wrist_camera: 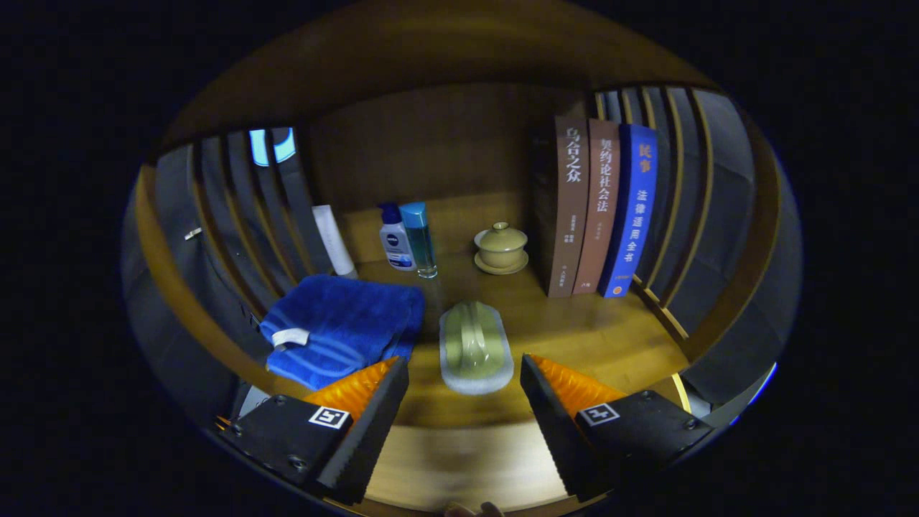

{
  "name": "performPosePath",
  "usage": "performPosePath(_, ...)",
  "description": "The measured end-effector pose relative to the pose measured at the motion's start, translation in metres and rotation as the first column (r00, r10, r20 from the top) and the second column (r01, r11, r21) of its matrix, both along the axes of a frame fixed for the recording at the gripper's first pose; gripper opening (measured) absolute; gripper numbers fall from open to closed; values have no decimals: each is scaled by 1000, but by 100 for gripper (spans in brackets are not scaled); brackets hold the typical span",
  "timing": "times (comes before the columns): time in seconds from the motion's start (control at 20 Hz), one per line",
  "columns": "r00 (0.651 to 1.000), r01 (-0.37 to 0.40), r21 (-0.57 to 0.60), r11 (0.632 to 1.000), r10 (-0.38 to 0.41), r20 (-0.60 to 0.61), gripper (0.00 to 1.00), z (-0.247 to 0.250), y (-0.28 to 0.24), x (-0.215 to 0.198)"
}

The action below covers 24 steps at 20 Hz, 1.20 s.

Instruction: Pull open the drawer, take out the items inside it, and place them on the countertop above the cabinet.

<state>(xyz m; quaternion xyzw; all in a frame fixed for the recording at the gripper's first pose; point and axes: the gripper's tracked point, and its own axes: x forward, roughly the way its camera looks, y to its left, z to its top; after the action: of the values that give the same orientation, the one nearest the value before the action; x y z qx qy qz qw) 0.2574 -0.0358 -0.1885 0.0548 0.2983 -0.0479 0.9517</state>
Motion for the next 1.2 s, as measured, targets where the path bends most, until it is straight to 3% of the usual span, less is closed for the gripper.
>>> performPosePath(0.35,956,12,38,999,-23,291,100,45,12,-112)
performPosePath(0.75,914,44,4,999,-42,403,100,-7,11,-239)
performPosePath(0.95,931,56,2,998,-53,361,99,-52,16,-263)
performPosePath(1.2,948,29,-20,999,-21,319,99,-92,22,-254)
